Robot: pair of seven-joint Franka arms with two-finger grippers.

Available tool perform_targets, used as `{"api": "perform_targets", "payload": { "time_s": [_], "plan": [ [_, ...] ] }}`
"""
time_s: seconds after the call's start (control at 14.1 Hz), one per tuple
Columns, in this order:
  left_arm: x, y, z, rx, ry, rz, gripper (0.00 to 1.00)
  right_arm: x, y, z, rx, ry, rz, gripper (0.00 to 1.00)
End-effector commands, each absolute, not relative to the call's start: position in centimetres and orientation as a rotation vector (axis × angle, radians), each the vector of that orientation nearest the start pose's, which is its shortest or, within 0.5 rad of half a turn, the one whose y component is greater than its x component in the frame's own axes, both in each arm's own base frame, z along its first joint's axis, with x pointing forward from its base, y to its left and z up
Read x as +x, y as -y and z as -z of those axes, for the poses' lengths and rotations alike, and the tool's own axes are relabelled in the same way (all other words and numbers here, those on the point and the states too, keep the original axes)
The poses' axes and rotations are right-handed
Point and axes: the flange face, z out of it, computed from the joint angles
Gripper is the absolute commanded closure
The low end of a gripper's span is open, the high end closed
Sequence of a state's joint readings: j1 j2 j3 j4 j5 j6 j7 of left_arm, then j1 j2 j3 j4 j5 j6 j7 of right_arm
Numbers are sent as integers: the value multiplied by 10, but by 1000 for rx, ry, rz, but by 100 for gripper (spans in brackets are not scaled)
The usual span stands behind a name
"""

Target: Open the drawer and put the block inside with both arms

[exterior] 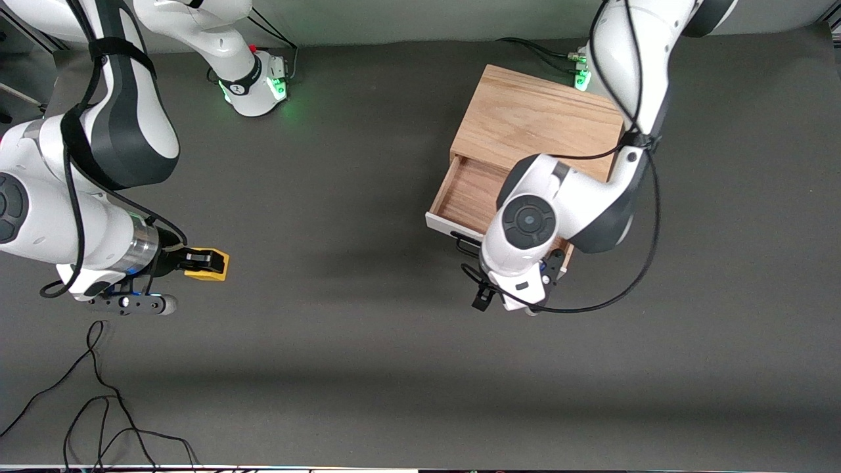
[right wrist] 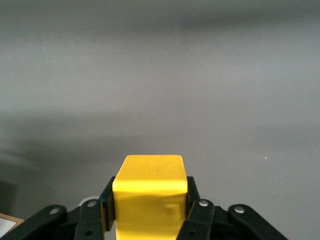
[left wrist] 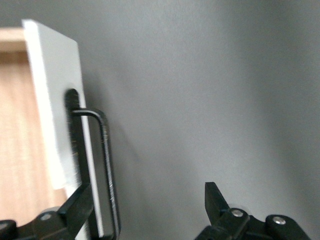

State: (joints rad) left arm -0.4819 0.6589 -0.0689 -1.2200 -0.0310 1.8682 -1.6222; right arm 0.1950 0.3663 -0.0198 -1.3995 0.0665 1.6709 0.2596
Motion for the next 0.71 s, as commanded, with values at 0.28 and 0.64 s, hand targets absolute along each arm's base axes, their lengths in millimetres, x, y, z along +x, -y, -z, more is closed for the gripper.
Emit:
{"api": "perform_targets", "payload": {
  "time_s": [0.28, 0.64],
  "plan": [
    [622, 271, -532, -2827, 1425, -262, 0, 610, -265, -506, -3021, -414, -186, 73],
    [608, 156, -587, -2943, 1119, -322, 0, 579, -415, -503, -2948, -411, -46, 73]
  ]
}}
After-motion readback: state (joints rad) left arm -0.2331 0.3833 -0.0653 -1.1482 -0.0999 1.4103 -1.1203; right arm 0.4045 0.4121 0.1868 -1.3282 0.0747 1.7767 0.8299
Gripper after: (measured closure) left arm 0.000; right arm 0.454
